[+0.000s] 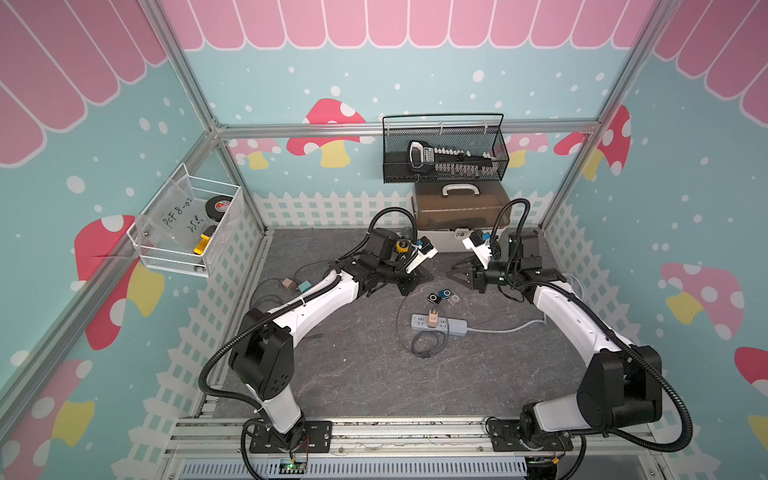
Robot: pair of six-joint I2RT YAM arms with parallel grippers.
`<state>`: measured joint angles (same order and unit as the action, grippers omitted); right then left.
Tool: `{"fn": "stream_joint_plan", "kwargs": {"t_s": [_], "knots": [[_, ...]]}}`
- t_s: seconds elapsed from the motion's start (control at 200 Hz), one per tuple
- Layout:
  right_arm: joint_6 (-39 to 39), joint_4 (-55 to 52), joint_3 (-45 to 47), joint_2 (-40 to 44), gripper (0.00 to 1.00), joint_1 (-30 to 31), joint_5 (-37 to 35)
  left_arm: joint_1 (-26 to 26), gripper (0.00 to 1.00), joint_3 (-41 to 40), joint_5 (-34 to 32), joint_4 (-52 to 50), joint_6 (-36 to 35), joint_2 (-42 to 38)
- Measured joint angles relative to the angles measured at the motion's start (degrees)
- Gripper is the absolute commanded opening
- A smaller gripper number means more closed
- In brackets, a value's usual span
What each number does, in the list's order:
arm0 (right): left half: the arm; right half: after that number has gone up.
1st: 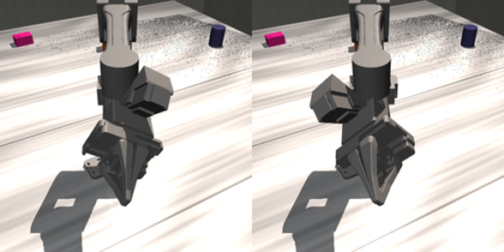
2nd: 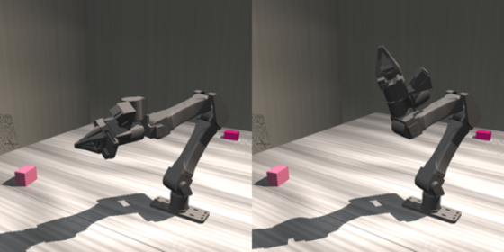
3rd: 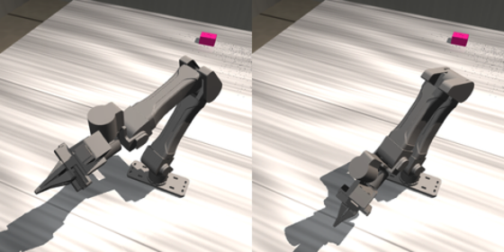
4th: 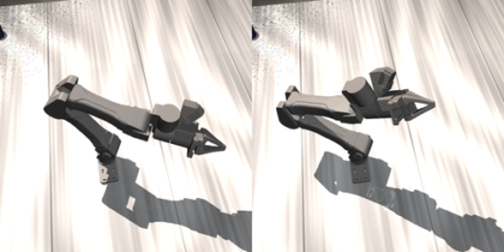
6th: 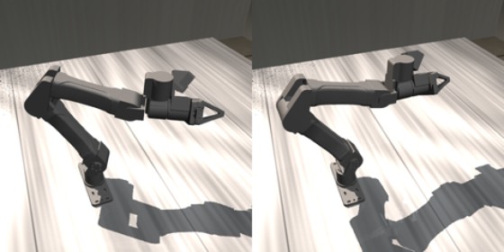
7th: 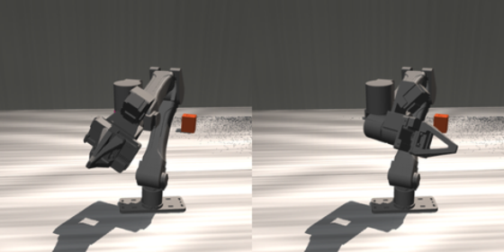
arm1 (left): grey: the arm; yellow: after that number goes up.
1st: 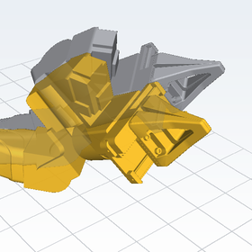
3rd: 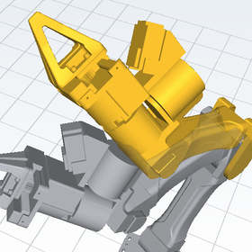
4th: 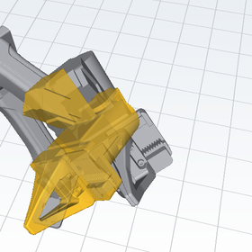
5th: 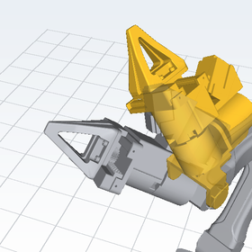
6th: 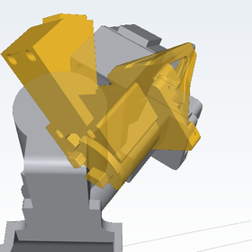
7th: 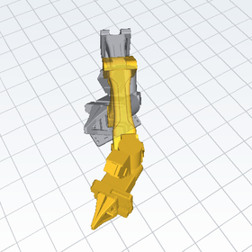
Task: Charge mp3
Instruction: Adjust the charging cable at the center of the board.
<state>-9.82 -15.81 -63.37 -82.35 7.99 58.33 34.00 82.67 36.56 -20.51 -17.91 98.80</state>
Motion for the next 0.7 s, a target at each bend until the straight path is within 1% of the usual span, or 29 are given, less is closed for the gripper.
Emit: {"fn": "stream_joint_plan", "kwargs": {"t_s": [0.17,0.295,0.535,0.7], "knots": [[-6.6,-0.33,0.46,0.11,0.32,0.74,3.34,0.0,0.0,1.51,3.28,-3.45,-1.03,0.61],[-9.49,-0.42,0.9,0.48,0.33,1.42,4.37,0.31,0.0,1.81,3.58,-4.96,-1.49,1.33],[-9.14,-0.46,0.9,0.48,0.32,1.55,4.07,2.01,0.0,2.19,2.4,-6.29,-3.56,1.51],[-8.72,-0.5,0.9,0.48,0.33,1.55,3.56,2.25,0.0,3.3,1.22,-6.75,-4.07,1.92]]}}
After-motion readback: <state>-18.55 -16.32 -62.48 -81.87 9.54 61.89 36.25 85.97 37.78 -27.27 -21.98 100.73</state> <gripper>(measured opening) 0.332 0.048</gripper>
